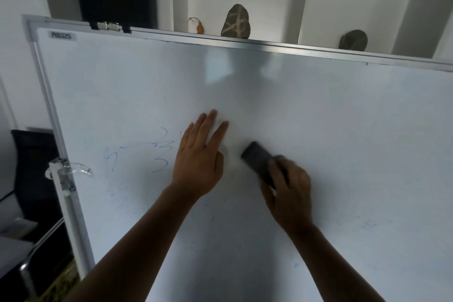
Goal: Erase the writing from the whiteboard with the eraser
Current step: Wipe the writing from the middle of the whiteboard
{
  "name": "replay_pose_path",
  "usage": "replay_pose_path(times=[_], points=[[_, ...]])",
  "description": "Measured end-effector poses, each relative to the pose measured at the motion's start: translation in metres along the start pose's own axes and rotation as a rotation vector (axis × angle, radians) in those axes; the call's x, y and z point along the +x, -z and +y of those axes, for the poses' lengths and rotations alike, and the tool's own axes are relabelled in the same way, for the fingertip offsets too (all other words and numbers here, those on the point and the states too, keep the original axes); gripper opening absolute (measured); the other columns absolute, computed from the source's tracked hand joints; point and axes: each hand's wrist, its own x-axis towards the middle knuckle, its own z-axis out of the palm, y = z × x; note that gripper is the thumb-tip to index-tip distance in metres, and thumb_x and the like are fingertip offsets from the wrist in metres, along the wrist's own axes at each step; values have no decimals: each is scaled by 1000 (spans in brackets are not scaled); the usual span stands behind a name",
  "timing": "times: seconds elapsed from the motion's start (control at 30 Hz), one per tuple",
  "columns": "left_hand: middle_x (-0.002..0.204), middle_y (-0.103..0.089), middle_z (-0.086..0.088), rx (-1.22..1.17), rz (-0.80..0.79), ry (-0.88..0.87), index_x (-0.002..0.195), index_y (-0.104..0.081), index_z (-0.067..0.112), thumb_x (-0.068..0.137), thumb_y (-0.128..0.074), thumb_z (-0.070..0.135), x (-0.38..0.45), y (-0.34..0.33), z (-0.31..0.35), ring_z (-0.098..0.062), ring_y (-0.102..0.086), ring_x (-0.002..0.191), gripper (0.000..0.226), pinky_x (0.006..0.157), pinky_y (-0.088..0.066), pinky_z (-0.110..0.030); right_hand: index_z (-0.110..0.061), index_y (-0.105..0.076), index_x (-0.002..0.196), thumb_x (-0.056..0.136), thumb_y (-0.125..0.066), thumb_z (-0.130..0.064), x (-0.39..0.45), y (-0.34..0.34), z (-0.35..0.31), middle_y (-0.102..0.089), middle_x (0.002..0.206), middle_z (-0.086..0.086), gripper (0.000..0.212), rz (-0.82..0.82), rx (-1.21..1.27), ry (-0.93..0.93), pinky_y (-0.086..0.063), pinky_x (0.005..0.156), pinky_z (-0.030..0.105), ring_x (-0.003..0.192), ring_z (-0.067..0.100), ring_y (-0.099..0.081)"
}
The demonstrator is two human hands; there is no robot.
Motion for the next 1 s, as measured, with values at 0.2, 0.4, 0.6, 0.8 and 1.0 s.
replay_pose_path(times=[0.2,0.4,0.6,0.8,1.0], points=[[158,-21,-11,13,-26,4,147,-37,15,86,-33,19,-2,0,-5,-27,-15,147,61,119,-16,-45,-14,-51,127,90,-55,-33,-9,-6,-8,-57,125,19,42,-48,33,118,-47,86,44,107,35,-56],[158,-20,-11,20,-50,18,147,-36,15,87,-31,21,-5,-1,-9,-27,-14,147,61,118,-19,-48,-11,-48,129,93,-54,-31,-6,-7,-12,-55,126,21,42,-79,98,142,-51,89,44,109,34,-54],[159,-19,-10,43,-56,25,148,-35,16,87,-31,22,-7,-4,-10,-26,-12,148,62,120,-15,-45,-9,-52,123,89,-54,-30,-11,-10,-11,-53,123,20,40,-62,83,49,-53,87,42,108,35,-50],[158,-20,-11,50,-43,32,147,-36,16,85,-32,20,-5,-5,-8,-27,-13,147,62,120,-13,-43,-6,-52,124,90,-58,-26,-22,-14,-4,-55,122,23,40,35,98,-160,-49,88,41,108,38,-49],[158,-21,-11,40,-39,37,147,-36,15,85,-33,19,-8,-9,-6,-26,-13,147,62,120,-14,-43,-7,-53,123,90,-59,-26,-41,-20,2,-55,122,23,38,19,57,-144,-49,89,43,109,36,-50]])
